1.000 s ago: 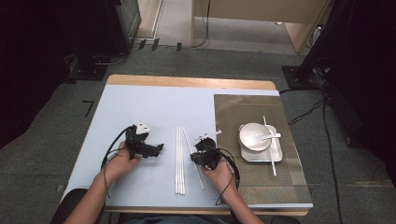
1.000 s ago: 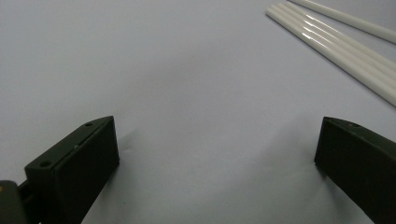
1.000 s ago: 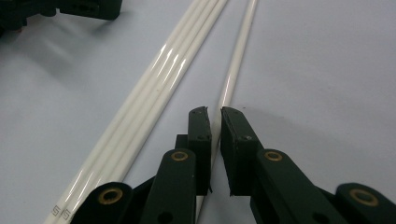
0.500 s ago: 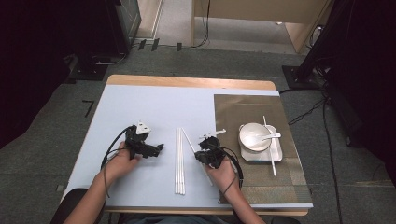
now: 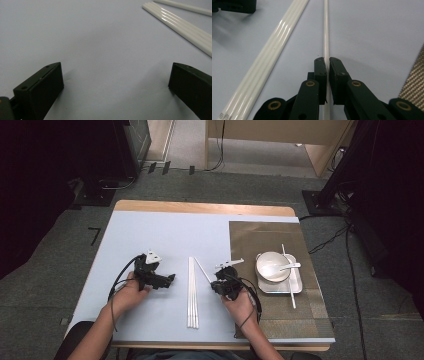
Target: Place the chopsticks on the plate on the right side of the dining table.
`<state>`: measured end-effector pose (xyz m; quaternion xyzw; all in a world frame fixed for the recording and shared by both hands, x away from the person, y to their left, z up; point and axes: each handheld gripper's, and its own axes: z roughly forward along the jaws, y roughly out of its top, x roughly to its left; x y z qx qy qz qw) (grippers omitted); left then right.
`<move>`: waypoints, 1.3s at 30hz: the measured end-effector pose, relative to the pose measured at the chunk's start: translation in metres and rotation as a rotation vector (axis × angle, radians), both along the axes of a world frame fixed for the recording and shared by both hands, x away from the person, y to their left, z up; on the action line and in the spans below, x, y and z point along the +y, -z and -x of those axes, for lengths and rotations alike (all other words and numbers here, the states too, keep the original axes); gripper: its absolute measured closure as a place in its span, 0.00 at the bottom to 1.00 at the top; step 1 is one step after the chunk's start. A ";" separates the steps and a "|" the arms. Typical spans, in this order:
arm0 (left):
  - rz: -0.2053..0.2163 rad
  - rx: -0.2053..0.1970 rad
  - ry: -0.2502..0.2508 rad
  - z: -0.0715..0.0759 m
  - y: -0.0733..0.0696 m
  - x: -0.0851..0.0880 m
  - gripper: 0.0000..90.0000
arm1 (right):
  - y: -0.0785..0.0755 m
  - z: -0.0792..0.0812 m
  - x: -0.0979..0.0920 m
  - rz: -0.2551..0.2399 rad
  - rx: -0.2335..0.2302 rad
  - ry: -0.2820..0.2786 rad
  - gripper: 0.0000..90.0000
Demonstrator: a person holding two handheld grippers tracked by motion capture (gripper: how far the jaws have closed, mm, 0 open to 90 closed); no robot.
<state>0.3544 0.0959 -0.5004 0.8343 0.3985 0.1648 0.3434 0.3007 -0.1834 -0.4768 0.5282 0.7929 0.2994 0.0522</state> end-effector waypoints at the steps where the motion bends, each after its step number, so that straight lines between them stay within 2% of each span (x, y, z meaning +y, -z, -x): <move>1: 0.000 0.000 0.000 0.000 0.000 0.000 0.00 | 0.000 -0.001 -0.001 -0.003 0.001 0.007 0.95; 12: 0.000 0.000 0.000 0.000 0.000 0.000 0.00 | 0.000 -0.007 -0.020 -0.030 0.028 0.068 0.95; 18: 0.000 0.000 0.000 0.000 0.000 0.000 0.00 | 0.001 -0.009 -0.032 -0.044 0.023 0.087 0.95; 26: 0.000 0.001 0.000 0.000 0.000 0.000 0.00 | 0.002 -0.007 -0.034 -0.056 0.015 0.073 0.91; 39: 0.002 0.002 -0.001 0.000 0.000 0.000 0.00 | 0.000 0.010 -0.034 0.001 0.010 0.043 0.90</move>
